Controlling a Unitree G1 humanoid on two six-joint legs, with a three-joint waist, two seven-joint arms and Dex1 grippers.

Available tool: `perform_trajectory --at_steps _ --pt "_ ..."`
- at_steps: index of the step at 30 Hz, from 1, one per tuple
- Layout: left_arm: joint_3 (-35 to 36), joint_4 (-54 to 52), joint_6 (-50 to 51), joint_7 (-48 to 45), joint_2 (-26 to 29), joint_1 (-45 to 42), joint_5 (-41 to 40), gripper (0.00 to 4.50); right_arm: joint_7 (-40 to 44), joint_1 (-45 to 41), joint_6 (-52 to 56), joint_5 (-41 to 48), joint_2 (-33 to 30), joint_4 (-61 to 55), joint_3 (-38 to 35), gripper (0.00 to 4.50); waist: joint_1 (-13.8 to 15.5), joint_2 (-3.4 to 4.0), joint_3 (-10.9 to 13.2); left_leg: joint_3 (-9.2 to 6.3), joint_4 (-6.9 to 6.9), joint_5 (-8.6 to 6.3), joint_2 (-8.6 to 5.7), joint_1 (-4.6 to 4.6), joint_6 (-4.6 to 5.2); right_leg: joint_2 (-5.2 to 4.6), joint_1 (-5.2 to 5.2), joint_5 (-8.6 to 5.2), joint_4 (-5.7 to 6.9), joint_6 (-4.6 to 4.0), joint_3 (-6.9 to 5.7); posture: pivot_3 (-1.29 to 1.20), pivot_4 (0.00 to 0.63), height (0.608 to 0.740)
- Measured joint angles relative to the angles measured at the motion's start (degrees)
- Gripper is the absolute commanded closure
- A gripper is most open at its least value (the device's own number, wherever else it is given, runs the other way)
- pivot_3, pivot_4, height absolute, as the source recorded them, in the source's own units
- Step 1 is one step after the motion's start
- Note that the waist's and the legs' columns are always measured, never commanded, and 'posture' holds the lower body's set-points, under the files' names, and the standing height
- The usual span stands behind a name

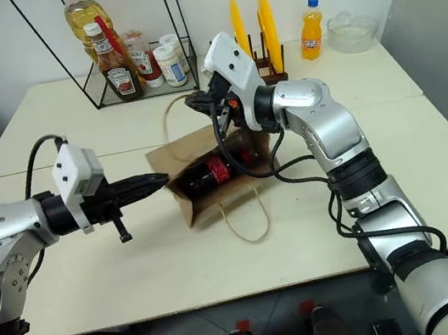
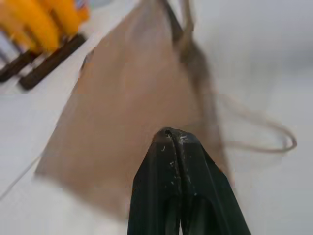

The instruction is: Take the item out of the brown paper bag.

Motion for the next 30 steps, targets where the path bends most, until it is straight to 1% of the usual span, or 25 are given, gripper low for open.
perform_trajectory --at_steps 3,6,8,11,16,19,24,30 --pt "-2.5 -5.0 3.1 0.7 -0.7 -2.9 -2.7 4.47 0.1 -0.2 -2.2 -0.7 0.8 2.7 0.0 4.50 -0.3 0.00 0.0 0.01 -0.02 0.00 0.01 0.02 0.00 0.04 -0.02 0.00 0.02 -0.01 0.02 0.00 0.150 0.740" --pt "-4.7 -6.7 4.9 1.1 -1.5 -3.5 -3.9 4.47 0.1 -0.2 -3.8 -1.8 0.9 4.4 0.0 4.50 -0.5 0.00 0.0 0.02 -0.02 0.00 0.00 0.02 -0.01 0.06 -0.04 0.00 0.03 -0.01 0.03 0.00 0.150 0.740" --pt "-5.2 -6.7 5.1 1.8 -2.1 -3.6 -3.9 4.47 0.1 -0.2 -4.2 -2.0 0.9 4.7 0.0 4.50 -0.6 0.00 0.0 0.03 -0.02 0.00 0.01 0.01 -0.01 0.08 -0.06 0.00 0.03 -0.01 0.04 0.00 0.150 0.740" --pt "-8.3 -7.0 4.6 3.1 -3.7 -3.6 -2.0 4.47 0.1 -0.2 -5.0 -2.1 0.9 5.2 0.0 4.50 -0.6 0.00 0.0 0.03 -0.02 0.00 0.00 0.01 -0.01 0.08 -0.05 0.00 0.03 -0.01 0.04 0.00 0.150 0.740" --pt "-15.8 -6.4 0.0 7.5 -9.2 -3.6 6.0 4.47 0.1 -0.2 -5.5 -2.5 0.7 5.8 0.0 4.50 -0.5 0.00 0.0 0.04 0.00 0.00 -0.02 0.00 -0.01 0.07 -0.05 0.00 0.03 -0.01 0.07 0.00 0.150 0.740" --pt "-21.3 -6.7 -5.3 8.3 -11.3 -3.4 11.7 4.47 0.1 -0.2 -5.5 -2.6 0.6 5.9 0.0 4.50 -0.4 0.00 0.0 0.07 -0.02 0.01 -0.03 0.00 -0.01 0.07 -0.06 0.00 0.03 -0.01 0.10 0.00 0.150 0.740" --pt "-26.5 -4.2 -14.1 12.9 -11.9 -4.0 25.4 4.47 0.1 -0.2 -5.5 -2.9 0.3 5.9 0.0 4.50 -0.4 0.00 0.0 0.09 -0.02 0.00 -0.06 0.02 -0.01 0.08 -0.07 0.01 0.05 -0.02 0.11 0.00 0.150 0.740" --pt "-30.2 -3.2 -17.5 16.2 -11.9 -2.9 37.4 4.47 0.1 -0.2 -5.5 -3.7 0.2 5.9 0.0 4.50 -0.4 0.00 0.0 0.10 -0.02 0.00 -0.05 0.00 0.00 0.06 -0.08 0.01 0.05 -0.02 0.13 0.00 0.150 0.740"
